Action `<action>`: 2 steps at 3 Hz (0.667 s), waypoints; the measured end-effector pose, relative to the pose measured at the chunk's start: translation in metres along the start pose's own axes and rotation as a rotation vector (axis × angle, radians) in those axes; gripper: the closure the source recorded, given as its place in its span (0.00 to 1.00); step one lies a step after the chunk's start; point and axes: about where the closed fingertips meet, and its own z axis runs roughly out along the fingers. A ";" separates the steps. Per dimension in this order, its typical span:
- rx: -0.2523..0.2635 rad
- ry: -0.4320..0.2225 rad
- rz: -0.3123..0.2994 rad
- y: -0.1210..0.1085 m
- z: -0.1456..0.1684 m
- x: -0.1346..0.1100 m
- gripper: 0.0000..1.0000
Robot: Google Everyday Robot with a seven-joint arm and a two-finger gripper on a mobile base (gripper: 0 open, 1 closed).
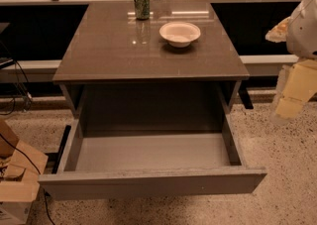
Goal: Close top drawer
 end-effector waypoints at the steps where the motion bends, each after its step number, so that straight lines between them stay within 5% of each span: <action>1: 0.000 0.000 0.000 0.000 0.000 0.000 0.00; 2: 0.011 -0.004 -0.001 0.000 -0.003 -0.001 0.20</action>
Offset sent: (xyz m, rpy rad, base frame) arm 0.0000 0.0000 0.0000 0.0000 0.0000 0.0000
